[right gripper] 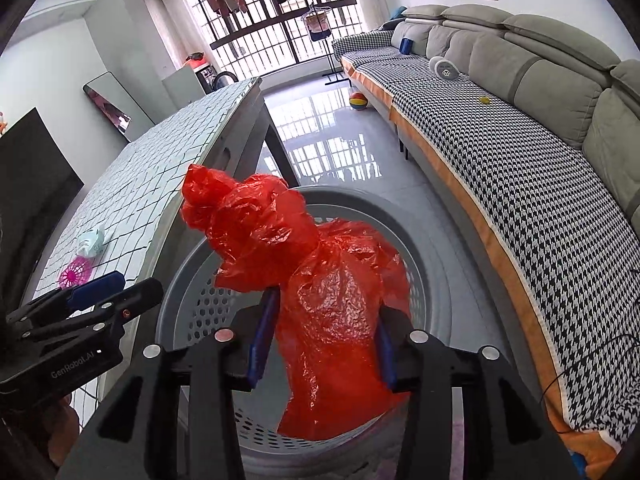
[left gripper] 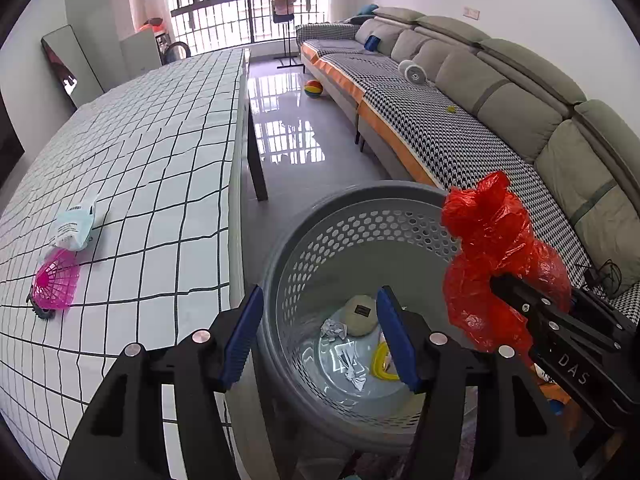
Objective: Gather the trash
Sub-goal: 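Carry the bag and grey piece over the basket and open both grippers, then move both grippers back over the table toward the pink shuttlecock, then close the right gripper on the pink shuttlecock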
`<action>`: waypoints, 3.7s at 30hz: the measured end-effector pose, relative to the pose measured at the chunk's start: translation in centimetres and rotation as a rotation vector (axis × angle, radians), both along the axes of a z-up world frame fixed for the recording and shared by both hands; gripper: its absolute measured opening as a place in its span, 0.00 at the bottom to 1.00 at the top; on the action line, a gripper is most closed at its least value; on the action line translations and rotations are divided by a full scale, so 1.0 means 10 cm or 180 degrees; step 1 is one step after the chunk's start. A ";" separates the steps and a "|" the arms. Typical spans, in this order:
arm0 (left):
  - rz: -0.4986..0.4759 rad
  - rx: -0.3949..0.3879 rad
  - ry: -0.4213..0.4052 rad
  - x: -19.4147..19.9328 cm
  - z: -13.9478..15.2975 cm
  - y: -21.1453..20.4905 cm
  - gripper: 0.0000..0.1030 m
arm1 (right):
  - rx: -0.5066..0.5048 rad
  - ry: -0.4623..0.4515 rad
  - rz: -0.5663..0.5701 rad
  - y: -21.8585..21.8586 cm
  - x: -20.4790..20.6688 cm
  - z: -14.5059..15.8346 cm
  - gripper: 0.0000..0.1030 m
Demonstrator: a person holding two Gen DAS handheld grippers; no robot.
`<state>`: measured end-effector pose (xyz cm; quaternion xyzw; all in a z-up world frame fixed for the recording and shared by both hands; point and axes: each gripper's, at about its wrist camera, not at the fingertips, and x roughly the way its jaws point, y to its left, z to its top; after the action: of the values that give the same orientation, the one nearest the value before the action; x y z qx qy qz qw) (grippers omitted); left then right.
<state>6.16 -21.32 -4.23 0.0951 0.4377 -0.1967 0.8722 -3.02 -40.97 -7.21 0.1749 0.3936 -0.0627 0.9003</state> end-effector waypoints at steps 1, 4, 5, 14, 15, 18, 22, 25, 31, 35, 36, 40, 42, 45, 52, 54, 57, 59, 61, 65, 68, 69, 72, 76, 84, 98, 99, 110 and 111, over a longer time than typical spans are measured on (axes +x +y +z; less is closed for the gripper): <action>0.0008 -0.0005 -0.0005 0.00 0.00 0.01 0.60 | 0.0009 -0.0019 0.0015 0.00 -0.01 0.01 0.41; 0.0040 -0.0020 -0.0027 -0.03 0.02 0.05 0.64 | 0.0026 -0.0057 0.0051 0.01 -0.02 0.03 0.54; 0.0055 -0.0026 -0.0036 -0.03 0.03 0.06 0.66 | 0.0020 -0.0054 0.0063 0.02 -0.01 0.04 0.58; 0.0151 -0.0089 -0.0095 -0.07 0.09 0.20 0.71 | -0.0003 -0.0072 0.0047 0.09 -0.02 0.10 0.58; 0.0156 -0.0098 -0.0098 -0.08 0.10 0.21 0.71 | -0.0007 -0.0076 0.0049 0.11 -0.03 0.11 0.58; 0.0169 -0.0118 -0.0121 -0.09 0.13 0.24 0.73 | -0.0032 -0.0078 0.0050 0.13 -0.05 0.12 0.58; 0.0179 -0.0155 -0.0166 -0.11 0.16 0.28 0.77 | -0.0064 -0.0097 0.0048 0.16 -0.09 0.14 0.63; 0.0207 -0.0169 -0.0214 -0.12 0.19 0.31 0.83 | -0.0080 -0.0121 0.0042 0.18 -0.12 0.17 0.64; 0.0283 -0.0210 -0.0294 -0.14 0.27 0.41 0.91 | -0.0104 -0.0132 0.0080 0.25 -0.13 0.19 0.65; 0.0337 -0.0246 -0.0313 -0.13 0.30 0.51 0.93 | -0.0146 -0.0179 0.0164 0.34 -0.11 0.24 0.67; 0.0354 -0.0254 -0.0313 -0.13 0.31 0.54 0.94 | -0.0156 -0.0192 0.0186 0.37 -0.11 0.26 0.67; 0.0447 -0.0290 -0.0293 -0.10 0.33 0.69 0.94 | -0.0188 -0.0226 0.0283 0.50 -0.06 0.31 0.68; 0.0512 -0.0304 -0.0302 -0.09 0.34 0.78 0.94 | -0.0184 -0.0241 0.0342 0.57 -0.04 0.33 0.69; 0.0606 -0.0305 -0.0309 -0.08 0.35 0.95 0.94 | -0.0165 -0.0253 0.0412 0.69 0.01 0.34 0.69; 0.0877 -0.0313 -0.0333 -0.01 0.36 1.40 0.94 | -0.0196 -0.0226 0.0649 1.05 0.16 0.33 0.69; 0.0951 -0.0310 -0.0332 0.01 0.35 1.55 0.94 | -0.0188 -0.0231 0.0717 1.15 0.22 0.33 0.69; 0.1064 -0.0279 -0.0352 0.03 0.34 1.75 0.94 | -0.0192 -0.0239 0.0825 1.31 0.31 0.34 0.69; 0.1151 -0.0244 -0.0371 0.05 0.33 1.88 0.94 | -0.0193 -0.0241 0.0907 1.43 0.37 0.34 0.69; 0.1240 -0.0213 -0.0375 0.07 0.31 2.02 0.94 | -0.0192 -0.0241 0.0983 1.52 0.44 0.36 0.69; 0.1419 -0.0192 -0.0359 0.10 0.27 2.30 0.94 | -0.0239 -0.0269 0.1122 1.75 0.56 0.39 0.69; 0.1535 -0.0168 -0.0349 0.13 0.24 2.47 0.94 | -0.0233 -0.0276 0.1201 1.88 0.64 0.40 0.69; 0.1573 -0.0160 -0.0339 0.14 0.22 2.53 0.94 | -0.0232 -0.0266 0.1223 1.92 0.68 0.39 0.69; 0.1668 -0.0154 -0.0315 0.16 0.18 2.67 0.94 | -0.0225 -0.0224 0.1308 2.05 0.76 0.36 0.69; 0.1798 -0.0094 -0.0317 0.19 0.14 2.85 0.94 | -0.0181 -0.0166 0.1450 2.24 0.89 0.33 0.69; 0.1996 0.0059 -0.0414 0.17 0.09 3.14 0.94 | -0.0220 -0.0058 0.1789 2.76 1.16 0.31 0.69; 0.2175 -0.0055 -0.0418 0.21 -0.01 3.44 0.94 | -0.0795 -0.0157 0.2359 3.57 1.57 0.46 0.69; 0.2170 -0.0058 -0.0413 0.22 -0.01 3.44 0.94 | -0.0830 -0.0145 0.2410 3.62 1.61 0.45 0.69; 0.2239 -0.0205 -0.0319 0.25 -0.09 3.57 0.94 | -0.0897 0.0129 0.2704 3.89 1.90 0.25 0.68; 0.2238 -0.0220 -0.0310 0.25 -0.09 3.57 0.94 | -0.0903 0.0145 0.2711 3.89 1.91 0.23 0.68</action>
<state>8.68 14.41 -5.13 -0.0817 0.3947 0.1056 0.9091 16.08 -2.07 -4.91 -0.1293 0.4378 0.2564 0.8520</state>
